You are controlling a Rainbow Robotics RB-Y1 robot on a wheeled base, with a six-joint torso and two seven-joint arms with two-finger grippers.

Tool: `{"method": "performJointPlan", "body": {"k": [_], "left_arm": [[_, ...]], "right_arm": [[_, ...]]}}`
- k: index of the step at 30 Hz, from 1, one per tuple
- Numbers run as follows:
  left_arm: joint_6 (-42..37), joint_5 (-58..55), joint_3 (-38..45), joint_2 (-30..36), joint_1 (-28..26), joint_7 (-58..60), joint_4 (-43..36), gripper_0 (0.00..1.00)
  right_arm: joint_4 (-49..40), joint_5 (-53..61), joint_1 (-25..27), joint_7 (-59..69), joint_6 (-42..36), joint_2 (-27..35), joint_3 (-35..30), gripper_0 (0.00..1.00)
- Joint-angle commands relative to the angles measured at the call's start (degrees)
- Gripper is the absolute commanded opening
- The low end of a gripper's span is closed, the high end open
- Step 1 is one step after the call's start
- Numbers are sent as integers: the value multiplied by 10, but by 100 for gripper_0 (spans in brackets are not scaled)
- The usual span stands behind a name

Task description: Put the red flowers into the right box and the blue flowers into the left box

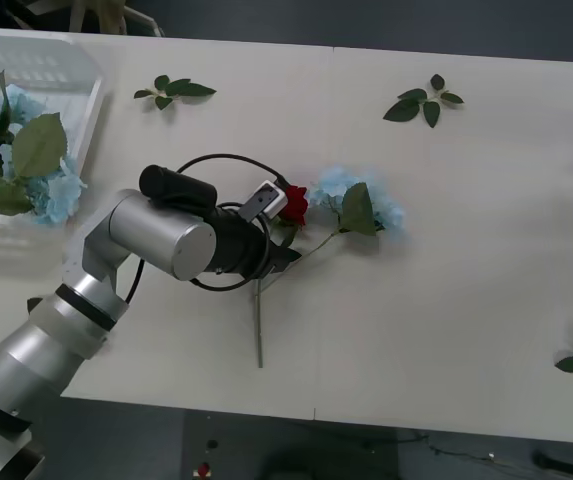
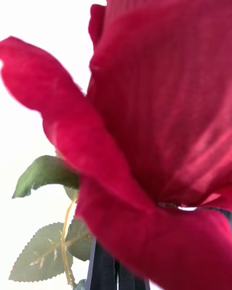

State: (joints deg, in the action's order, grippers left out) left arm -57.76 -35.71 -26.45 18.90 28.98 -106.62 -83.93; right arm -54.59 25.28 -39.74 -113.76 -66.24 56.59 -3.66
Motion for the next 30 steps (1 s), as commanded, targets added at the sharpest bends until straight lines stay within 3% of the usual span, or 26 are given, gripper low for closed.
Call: {"method": "performJointPlan", "body": {"k": [1,2,5,6,8,9,11,12,14,17,18,23,30], "left_arm": [[26,-12,12,-20,18,10,22,94],[26,-14,10,-22,22,9,32,89],[27,-15,7,-28,36,9,54,56],[27,-15,7,-30,38,9,60,44],[32,-19,7,-31,39,11,66,4],[32,-21,7,-31,39,11,67,0],[32,-26,7,-29,39,11,68,0],[32,-30,7,-28,39,11,68,0],[35,-30,7,-26,39,11,67,0],[49,-26,9,-18,39,9,66,0],[56,-25,9,-13,40,8,65,0],[72,-29,17,31,38,8,49,0],[72,-53,46,133,22,7,-36,0]], "right_arm": [[49,-16,-13,-7,43,19,-1,0],[62,-17,-13,-7,53,18,0,0],[87,-23,-13,-6,82,18,7,0],[94,-25,-13,-4,90,19,14,0],[107,-30,-13,-1,107,19,29,0],[110,-30,-13,-1,111,18,32,0],[121,-30,-13,-1,123,18,43,0],[124,-32,-13,-1,129,18,46,6],[128,-34,-13,-4,136,19,46,42],[132,-33,-13,-6,136,19,46,71],[135,-30,-13,-8,136,19,46,77],[144,-10,-13,-16,132,19,46,83],[121,105,-13,-4,28,22,20,84]]}}
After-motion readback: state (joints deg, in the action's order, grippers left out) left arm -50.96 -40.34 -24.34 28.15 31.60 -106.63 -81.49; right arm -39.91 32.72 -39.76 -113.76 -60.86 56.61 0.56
